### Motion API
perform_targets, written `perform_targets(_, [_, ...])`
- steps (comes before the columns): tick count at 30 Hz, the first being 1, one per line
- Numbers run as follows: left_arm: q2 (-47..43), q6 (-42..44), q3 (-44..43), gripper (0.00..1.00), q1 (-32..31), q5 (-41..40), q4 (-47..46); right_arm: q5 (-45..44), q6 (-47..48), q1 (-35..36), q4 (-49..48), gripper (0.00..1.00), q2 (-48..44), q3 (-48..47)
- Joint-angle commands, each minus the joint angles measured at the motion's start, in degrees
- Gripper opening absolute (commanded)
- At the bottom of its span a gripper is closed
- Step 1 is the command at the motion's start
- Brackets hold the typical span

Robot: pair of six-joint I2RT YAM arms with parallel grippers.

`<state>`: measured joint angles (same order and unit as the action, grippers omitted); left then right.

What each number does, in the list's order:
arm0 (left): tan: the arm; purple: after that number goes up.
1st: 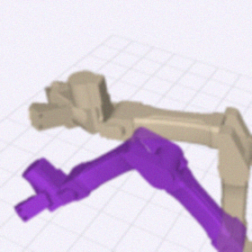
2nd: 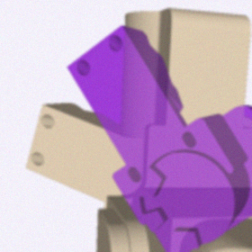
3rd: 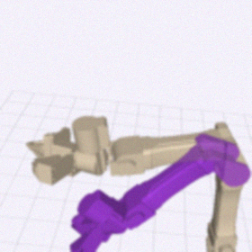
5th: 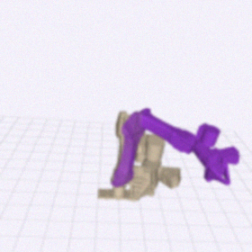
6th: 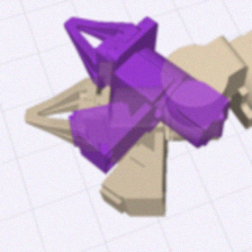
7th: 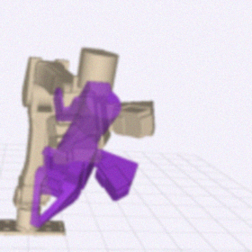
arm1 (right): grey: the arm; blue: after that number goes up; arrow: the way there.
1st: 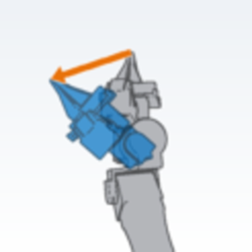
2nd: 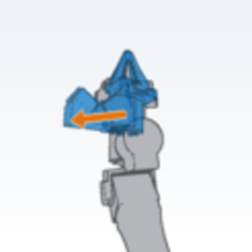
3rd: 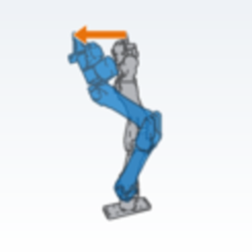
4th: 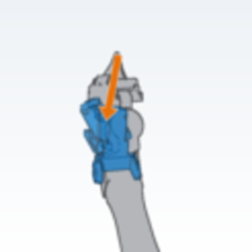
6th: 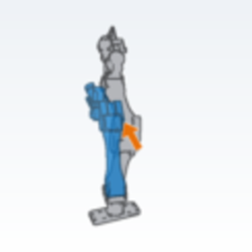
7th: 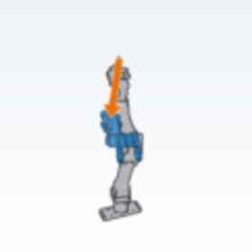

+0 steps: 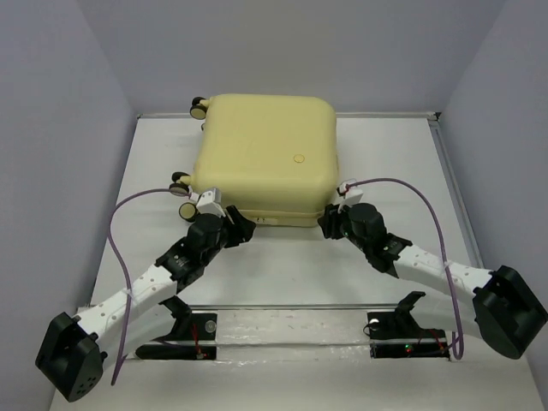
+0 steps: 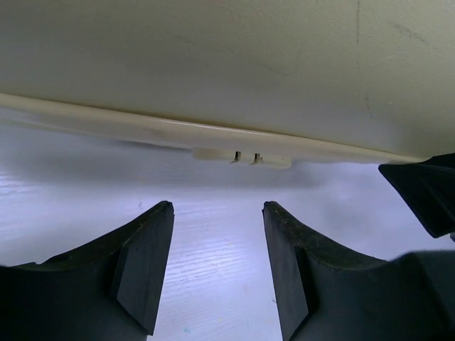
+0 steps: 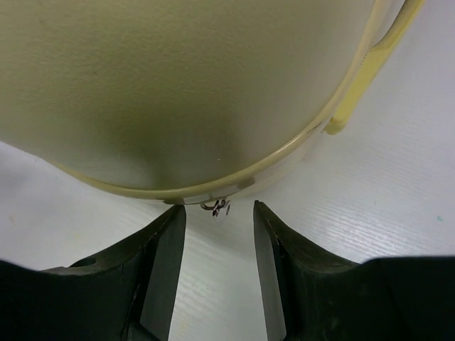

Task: Pack the luggage

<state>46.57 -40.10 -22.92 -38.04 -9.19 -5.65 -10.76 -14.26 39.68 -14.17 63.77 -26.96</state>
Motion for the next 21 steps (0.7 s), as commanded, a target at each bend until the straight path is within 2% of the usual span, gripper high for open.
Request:
perform_targets(1, [2.8, 2.7, -0.7, 0.63, -1.2, 3.7, -8.8, 0.2, 1.8, -0.7, -5.3, 0.46, 2.4, -2.8])
perform_targets(4, [6.0, 3.8, -2.0, 0.63, -2.6, 4.1, -11.4, -0.5, 2.5, -0.7, -6.4, 0.39, 4.4, -3.5])
perform_targets(5, [6.9, 4.3, -2.4, 0.63, -2.9, 4.2, -12.0, -0.7, 2.7, -0.7, -6.9, 0.32, 4.8, -3.5])
perform_targets(7, [9.8, 4.8, -3.6, 0.63, -3.3, 4.3, -13.2, -1.0, 2.9, -0.7, -7.5, 0.27, 5.2, -3.5])
perform_targets(8, [11.9, 5.2, -4.2, 0.63, -3.4, 4.1, -14.0, -0.9, 2.5, -0.7, -8.6, 0.17, 5.1, -3.1])
perform_targets(10, [14.0, 5.6, -4.8, 0.63, -3.3, 4.0, -16.1, -0.1, 2.0, -0.7, -10.4, 0.07, 3.6, -1.7])
perform_targets(17, [21.3, 6.3, -8.9, 0.63, -3.6, 5.6, -21.1, 5.9, -1.6, -0.7, -9.8, 0.07, 0.3, 1.7])
perform_targets(21, [25.9, 6.3, -12.9, 0.63, -3.7, 5.8, -22.5, 6.1, -2.3, 3.6, -8.2, 0.07, 1.8, 1.6])
